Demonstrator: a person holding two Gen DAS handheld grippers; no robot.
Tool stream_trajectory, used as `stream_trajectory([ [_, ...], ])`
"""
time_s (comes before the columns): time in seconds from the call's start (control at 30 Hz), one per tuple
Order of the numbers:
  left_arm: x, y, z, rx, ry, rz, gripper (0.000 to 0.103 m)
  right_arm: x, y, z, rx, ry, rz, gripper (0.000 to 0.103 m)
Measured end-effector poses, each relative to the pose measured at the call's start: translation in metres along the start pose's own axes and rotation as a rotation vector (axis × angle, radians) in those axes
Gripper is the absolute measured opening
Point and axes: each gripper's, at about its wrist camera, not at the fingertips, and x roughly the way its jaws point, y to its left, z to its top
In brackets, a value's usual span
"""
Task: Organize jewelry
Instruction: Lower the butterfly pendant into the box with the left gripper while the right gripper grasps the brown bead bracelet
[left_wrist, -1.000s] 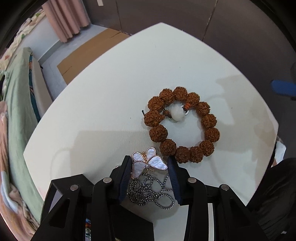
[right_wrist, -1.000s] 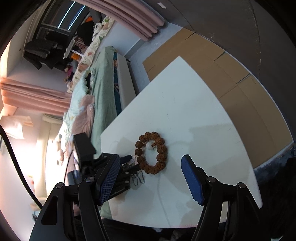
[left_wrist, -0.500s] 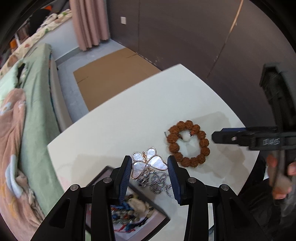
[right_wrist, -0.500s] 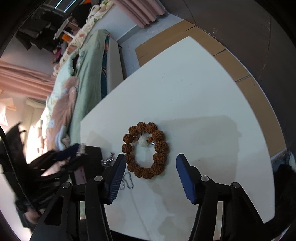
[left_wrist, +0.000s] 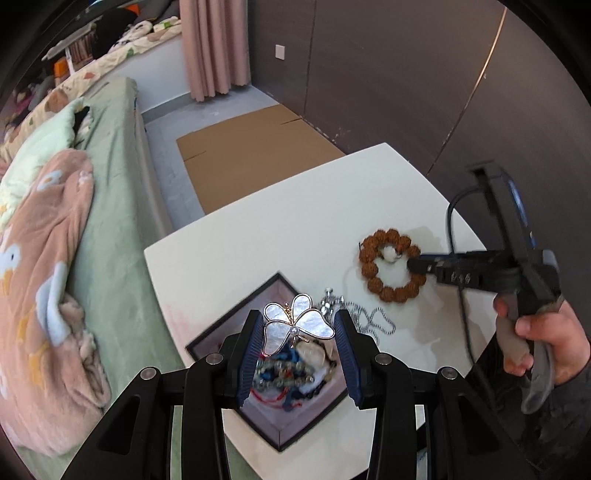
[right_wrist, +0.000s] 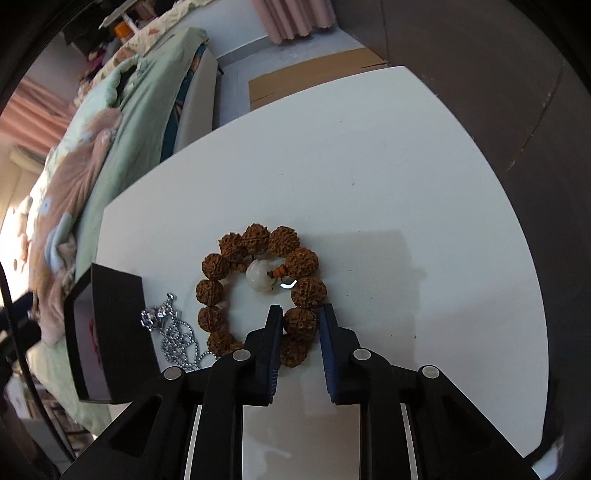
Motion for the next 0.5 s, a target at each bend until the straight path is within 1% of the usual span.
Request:
stream_trajectory([
  [0.07, -0.004, -0.001, -0.008, -0.007, 0.001, -0.002, 0.041, -0.011, -0.002, 0.0, 0.013, -0.032, 0.033, 0.021],
  [0.2, -0.004, 0.001, -0.018, -0.044, 0.0, -0.014, 0.041, -0.047, 0.003, -0.007, 0.028, -0.11, 0.144, 0.021],
  [0.3, -0.004, 0.01, -0.022, -0.11, -0.02, -0.041, 0.042, -0.068, 0.01, -0.01, 0.03, -0.154, 0.183, 0.021],
  [0.37, -0.004, 0.015, -0.022, -0.148, -0.022, -0.039, 0.042, -0.082, 0.016, -0.012, 0.027, -0.18, 0.199, 0.021],
  [0.43, -0.005, 0.019, -0.023, -0.168, -0.026, -0.039, 0.047, -0.089, 0.022, -0.013, 0.026, -0.193, 0.212, 0.021],
  [0.47, -0.007, 0.021, -0.025, -0.182, -0.036, -0.046, 0.058, -0.094, 0.025, -0.013, 0.025, -0.197, 0.223, 0.021],
  [0.5, -0.011, 0.024, -0.026, -0.196, -0.051, -0.054, 0.071, -0.099, 0.028, -0.015, 0.023, -0.203, 0.236, 0.021],
])
